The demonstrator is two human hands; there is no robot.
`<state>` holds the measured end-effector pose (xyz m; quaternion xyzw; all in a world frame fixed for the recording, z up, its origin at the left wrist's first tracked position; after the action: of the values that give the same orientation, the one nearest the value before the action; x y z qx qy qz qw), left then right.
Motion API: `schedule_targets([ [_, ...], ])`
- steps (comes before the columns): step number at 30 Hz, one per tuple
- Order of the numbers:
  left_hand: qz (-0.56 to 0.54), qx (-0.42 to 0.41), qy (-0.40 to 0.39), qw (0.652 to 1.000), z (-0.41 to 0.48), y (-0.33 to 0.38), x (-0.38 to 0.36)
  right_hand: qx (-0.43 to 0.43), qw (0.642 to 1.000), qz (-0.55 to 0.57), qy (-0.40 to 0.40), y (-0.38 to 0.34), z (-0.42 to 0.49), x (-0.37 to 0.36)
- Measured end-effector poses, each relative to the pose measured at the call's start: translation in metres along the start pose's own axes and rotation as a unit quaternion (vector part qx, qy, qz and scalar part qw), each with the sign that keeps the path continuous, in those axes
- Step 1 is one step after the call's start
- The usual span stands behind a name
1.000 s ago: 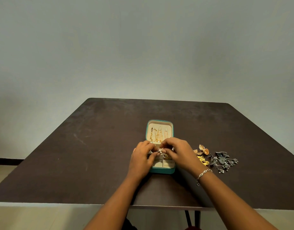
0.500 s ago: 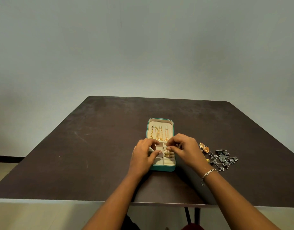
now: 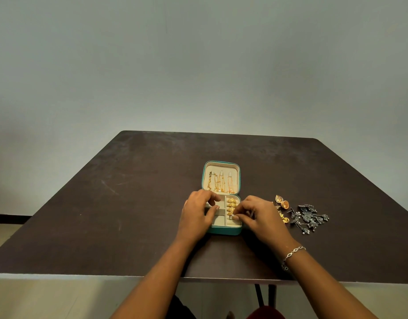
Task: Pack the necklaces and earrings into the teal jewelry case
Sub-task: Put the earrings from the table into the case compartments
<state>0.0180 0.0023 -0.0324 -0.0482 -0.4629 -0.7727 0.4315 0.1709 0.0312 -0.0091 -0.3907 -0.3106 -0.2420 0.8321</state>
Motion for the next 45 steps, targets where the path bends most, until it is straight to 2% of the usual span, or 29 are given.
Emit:
schedule_targets([
  [6, 0.004, -0.004, 0.001, 1.0, -0.001, 0.0, 0.0, 0.03, 0.999, -0.013, -0.008, 0.002, -0.002, -0.001],
  [11, 0.001, -0.011, 0.004, 1.0, 0.0, 0.001, 0.0, 0.089, 0.994, 0.002, 0.06, 0.005, -0.012, 0.003],
  [14, 0.001, -0.011, 0.007, 1.0, 0.0, 0.0, 0.0, 0.113, 0.991, -0.012, 0.075, 0.004, -0.018, 0.001],
  [27, 0.004, -0.021, 0.013, 1.0, 0.001, -0.001, -0.001, 0.105, 0.989, -0.009, 0.1, 0.009, -0.021, -0.003],
  [30, 0.001, -0.023, 0.015, 1.0, 0.001, -0.001, 0.0, 0.124, 0.986, -0.018, 0.111, 0.007, -0.023, -0.002],
  [45, 0.005, -0.014, 0.008, 1.0, 0.001, -0.002, -0.001, 0.125, 0.986, -0.013, 0.108, 0.012, -0.023, -0.007],
])
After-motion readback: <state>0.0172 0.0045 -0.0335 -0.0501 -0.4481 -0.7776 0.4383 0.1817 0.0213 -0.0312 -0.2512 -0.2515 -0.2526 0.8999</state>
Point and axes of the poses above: each hand's wrist, its own z-axis towards the middle knuckle, its own x-axis out of the back of the hand, y = z × x, the point moved 4 cm from there along z, towards the middle knuckle, and after that the axes turned 15 degrees about y, right-handed, at the moved point
